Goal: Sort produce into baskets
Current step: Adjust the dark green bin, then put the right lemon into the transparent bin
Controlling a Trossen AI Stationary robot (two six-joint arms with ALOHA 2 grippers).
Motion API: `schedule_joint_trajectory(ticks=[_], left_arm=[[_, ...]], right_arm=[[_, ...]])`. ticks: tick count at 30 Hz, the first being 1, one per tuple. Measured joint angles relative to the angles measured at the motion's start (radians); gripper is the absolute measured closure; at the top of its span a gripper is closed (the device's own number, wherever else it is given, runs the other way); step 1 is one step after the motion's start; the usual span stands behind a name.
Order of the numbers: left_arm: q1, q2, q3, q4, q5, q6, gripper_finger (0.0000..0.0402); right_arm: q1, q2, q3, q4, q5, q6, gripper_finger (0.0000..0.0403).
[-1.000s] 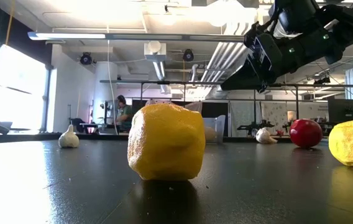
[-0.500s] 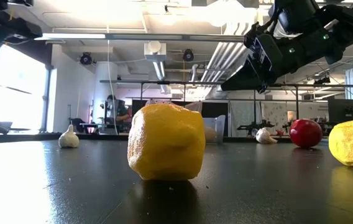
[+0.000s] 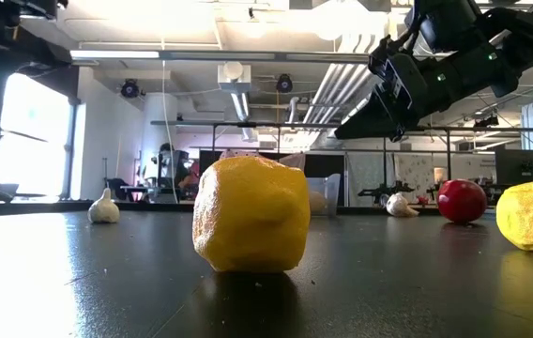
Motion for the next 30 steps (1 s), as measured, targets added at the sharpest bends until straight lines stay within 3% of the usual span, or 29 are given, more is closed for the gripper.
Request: schedule_joint_trajectory(ticks=[9, 15, 22, 30], left_arm=[[-0.005, 0.000, 0.000, 0.048, -0.079, 0.055, 0.0401], [-0.029, 0.000, 0.001, 0.162, -0.156, 0.107, 0.0401], [-0.017, 0.000, -0.084, 0.513, -0.169, 0.233, 0.0401], [0.094, 0.000, -0.233, 0.942, -0.058, 0.377, 0.0401]], right_arm=[[0.000, 0.000, 0.000, 0.000, 0.000, 0.001, 0.0402], [0.003, 0.000, 0.000, 0.000, 0.000, 0.002, 0.0402], [0.071, 0.000, 0.000, 0.001, 0.053, -0.046, 0.0402], [0.155, 0.000, 0.002, -0.003, 0.074, 0.070, 0.0402]])
